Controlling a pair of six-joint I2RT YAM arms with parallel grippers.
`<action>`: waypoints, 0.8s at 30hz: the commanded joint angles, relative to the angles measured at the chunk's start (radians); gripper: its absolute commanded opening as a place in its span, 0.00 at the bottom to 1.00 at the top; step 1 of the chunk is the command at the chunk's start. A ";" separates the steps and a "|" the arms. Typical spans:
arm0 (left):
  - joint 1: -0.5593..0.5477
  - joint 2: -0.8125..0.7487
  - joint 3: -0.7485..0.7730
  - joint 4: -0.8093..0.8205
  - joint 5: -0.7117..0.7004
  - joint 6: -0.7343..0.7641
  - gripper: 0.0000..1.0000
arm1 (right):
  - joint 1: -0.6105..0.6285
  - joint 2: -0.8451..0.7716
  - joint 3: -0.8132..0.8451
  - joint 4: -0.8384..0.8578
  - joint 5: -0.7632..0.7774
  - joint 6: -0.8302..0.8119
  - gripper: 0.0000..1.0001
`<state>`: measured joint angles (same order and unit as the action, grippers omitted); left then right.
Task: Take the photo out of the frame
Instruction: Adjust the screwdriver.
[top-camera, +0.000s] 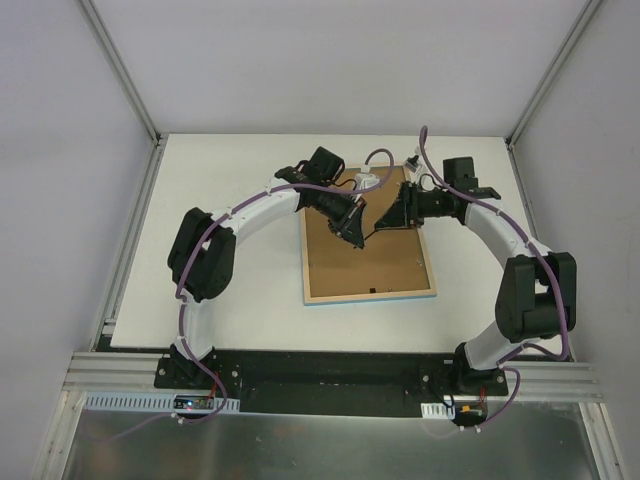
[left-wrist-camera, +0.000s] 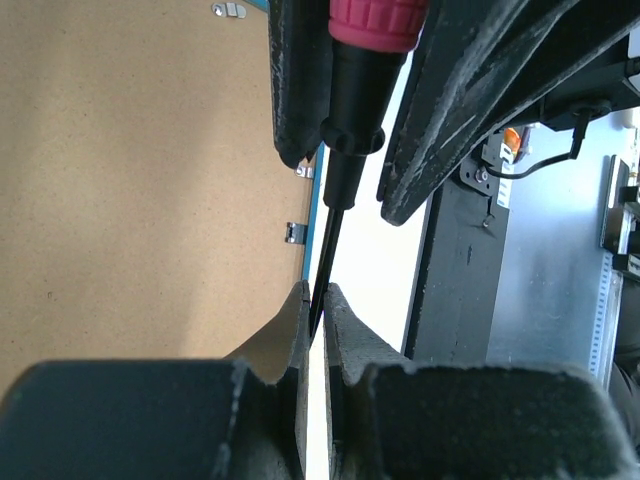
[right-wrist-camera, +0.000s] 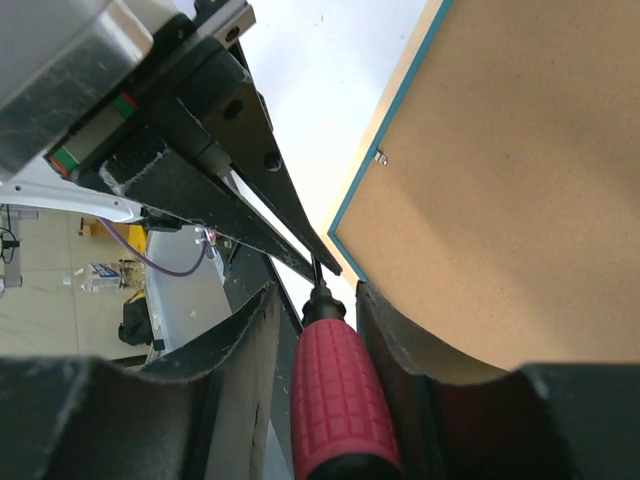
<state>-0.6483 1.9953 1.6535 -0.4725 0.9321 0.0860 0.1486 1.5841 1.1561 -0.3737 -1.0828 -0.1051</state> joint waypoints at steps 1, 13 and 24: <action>0.007 -0.015 0.028 -0.011 -0.049 0.008 0.00 | 0.038 0.004 0.043 -0.093 0.012 -0.099 0.38; 0.007 -0.004 0.034 -0.012 -0.032 -0.003 0.00 | 0.062 -0.001 0.025 -0.030 0.043 -0.070 0.26; 0.007 0.000 0.042 -0.017 -0.053 0.003 0.16 | 0.062 -0.024 0.007 0.002 0.035 -0.091 0.01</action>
<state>-0.6468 1.9957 1.6535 -0.5213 0.9020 0.0940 0.1898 1.5929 1.1580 -0.3962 -1.0286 -0.1616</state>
